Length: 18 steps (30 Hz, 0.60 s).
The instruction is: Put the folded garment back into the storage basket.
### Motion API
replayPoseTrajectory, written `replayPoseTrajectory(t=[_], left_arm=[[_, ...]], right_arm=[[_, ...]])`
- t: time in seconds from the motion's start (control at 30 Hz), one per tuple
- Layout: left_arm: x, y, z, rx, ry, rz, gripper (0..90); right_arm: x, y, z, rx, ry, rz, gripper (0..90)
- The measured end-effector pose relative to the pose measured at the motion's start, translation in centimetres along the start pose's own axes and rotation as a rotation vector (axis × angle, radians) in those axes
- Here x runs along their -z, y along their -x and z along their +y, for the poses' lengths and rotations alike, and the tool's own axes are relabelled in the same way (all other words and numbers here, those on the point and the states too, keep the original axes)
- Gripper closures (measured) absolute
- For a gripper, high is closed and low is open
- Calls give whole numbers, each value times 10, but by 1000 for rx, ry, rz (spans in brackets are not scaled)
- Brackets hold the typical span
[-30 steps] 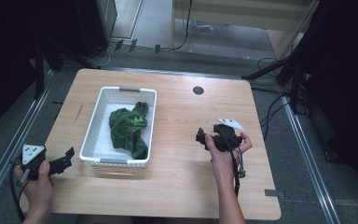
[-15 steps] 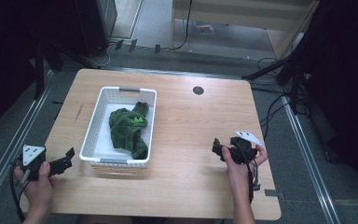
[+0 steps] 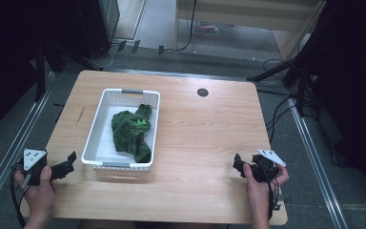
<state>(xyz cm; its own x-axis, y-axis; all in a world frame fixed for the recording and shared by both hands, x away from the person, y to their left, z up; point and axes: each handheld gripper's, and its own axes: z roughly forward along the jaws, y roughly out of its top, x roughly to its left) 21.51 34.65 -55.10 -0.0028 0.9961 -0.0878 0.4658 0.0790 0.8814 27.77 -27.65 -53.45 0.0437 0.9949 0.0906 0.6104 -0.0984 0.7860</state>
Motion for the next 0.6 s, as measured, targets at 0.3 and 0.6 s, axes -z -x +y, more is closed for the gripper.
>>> replayPoseTrajectory(t=[0.3, 0.6], left_arm=[[1, 1, 0, -2, 1, 3, 7], [1, 0, 0, 1, -5, 2, 7]], right_arm=[[16, 34, -20, -7, 10, -20, 0], [26, 42, -30, 2, 20, -7, 0]])
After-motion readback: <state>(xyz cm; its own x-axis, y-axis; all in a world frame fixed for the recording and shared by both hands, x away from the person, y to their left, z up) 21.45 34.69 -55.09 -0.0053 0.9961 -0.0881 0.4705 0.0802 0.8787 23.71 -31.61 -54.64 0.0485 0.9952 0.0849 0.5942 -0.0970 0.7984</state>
